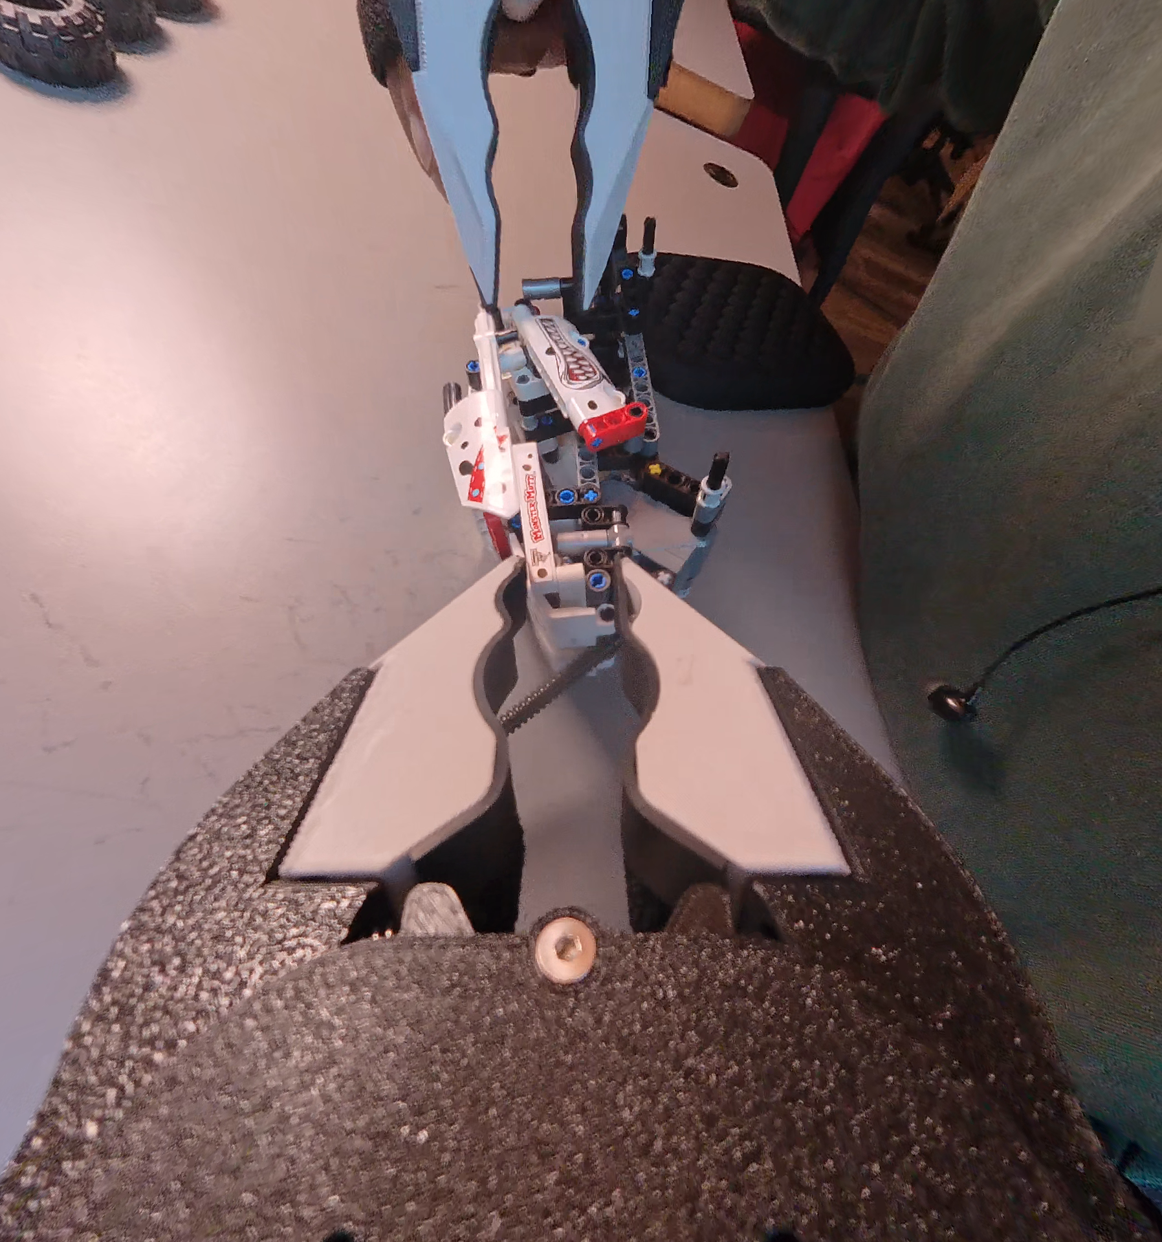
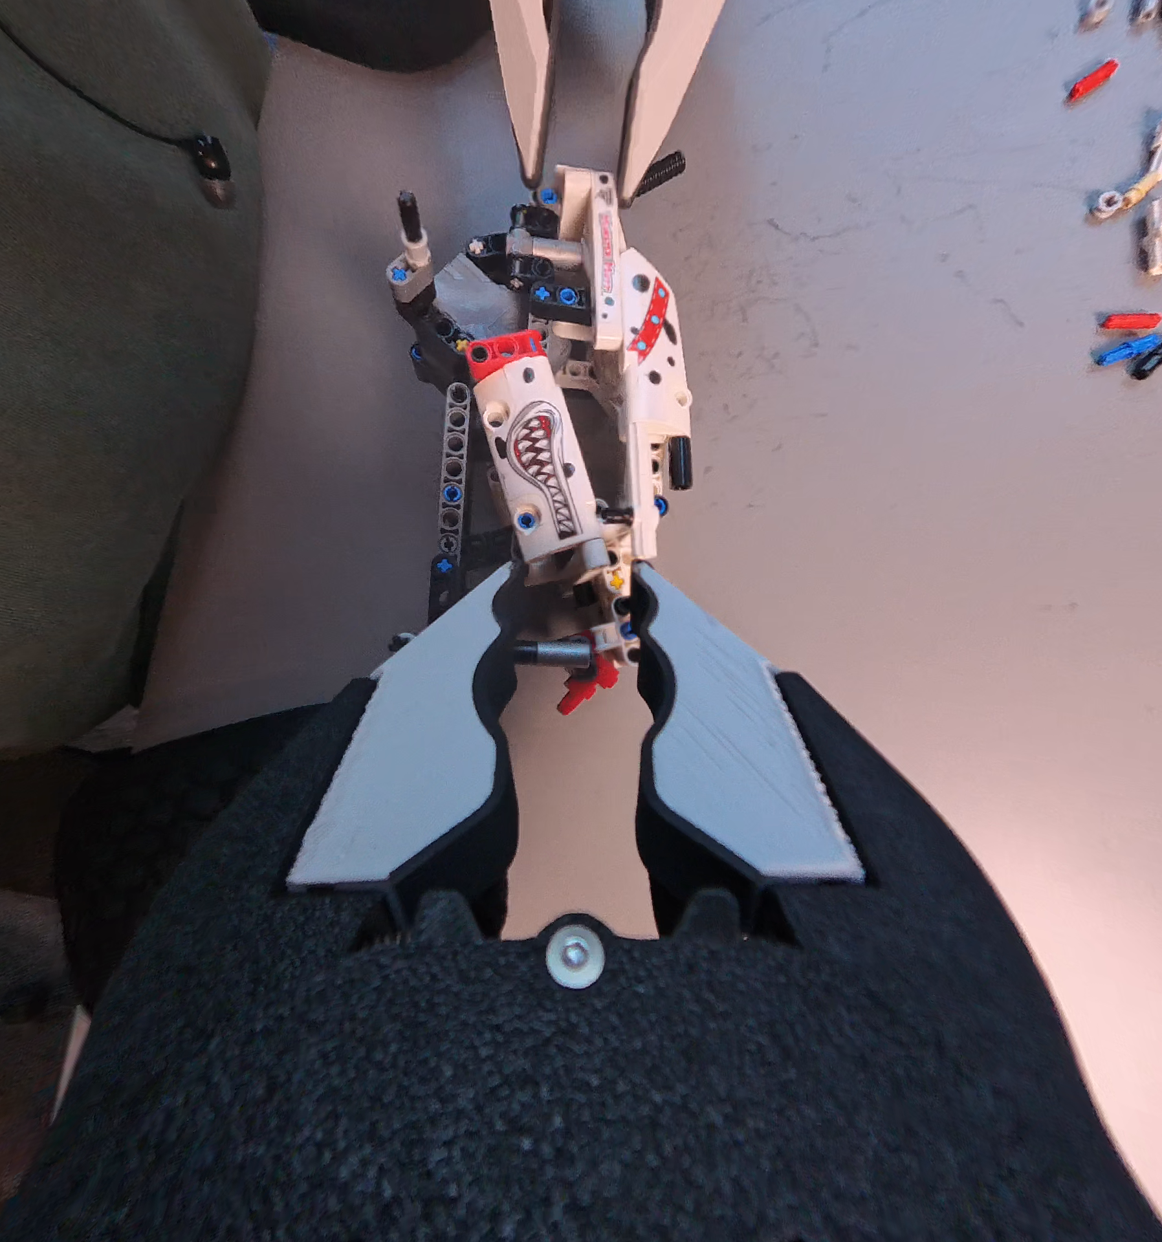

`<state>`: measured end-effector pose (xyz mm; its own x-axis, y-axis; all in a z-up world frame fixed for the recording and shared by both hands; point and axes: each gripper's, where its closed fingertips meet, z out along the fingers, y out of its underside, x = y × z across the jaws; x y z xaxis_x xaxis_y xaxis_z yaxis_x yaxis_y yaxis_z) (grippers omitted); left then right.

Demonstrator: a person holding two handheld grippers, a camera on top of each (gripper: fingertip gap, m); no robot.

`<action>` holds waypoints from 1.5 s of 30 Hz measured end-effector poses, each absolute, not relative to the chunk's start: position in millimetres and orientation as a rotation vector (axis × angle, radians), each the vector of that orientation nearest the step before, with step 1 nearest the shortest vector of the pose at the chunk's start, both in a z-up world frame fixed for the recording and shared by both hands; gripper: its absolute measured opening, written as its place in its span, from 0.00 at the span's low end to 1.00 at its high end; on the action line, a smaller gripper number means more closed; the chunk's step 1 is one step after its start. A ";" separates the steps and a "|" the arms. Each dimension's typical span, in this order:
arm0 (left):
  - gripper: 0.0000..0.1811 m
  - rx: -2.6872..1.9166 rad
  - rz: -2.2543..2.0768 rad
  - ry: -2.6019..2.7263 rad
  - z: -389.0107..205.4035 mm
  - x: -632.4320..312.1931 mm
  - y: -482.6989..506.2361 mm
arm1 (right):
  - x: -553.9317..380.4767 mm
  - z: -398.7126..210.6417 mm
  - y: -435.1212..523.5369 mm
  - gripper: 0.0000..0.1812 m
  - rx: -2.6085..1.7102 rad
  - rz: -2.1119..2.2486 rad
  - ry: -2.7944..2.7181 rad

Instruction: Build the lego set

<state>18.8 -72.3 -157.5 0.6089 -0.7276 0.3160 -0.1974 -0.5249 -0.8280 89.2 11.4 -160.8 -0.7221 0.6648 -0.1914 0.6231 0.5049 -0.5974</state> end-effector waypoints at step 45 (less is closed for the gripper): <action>0.21 -2.340 -1.354 0.718 -176.0 41.7 -16.3 | 73.6 -165.2 -18.9 0.19 -0.896 0.729 -2.487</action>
<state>41.7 -16.3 -176.0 0.4170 -0.5803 0.6995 -0.2537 -0.8134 -0.5235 73.6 -18.9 -165.2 -0.7159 0.6730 0.1860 0.4662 0.6590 -0.5902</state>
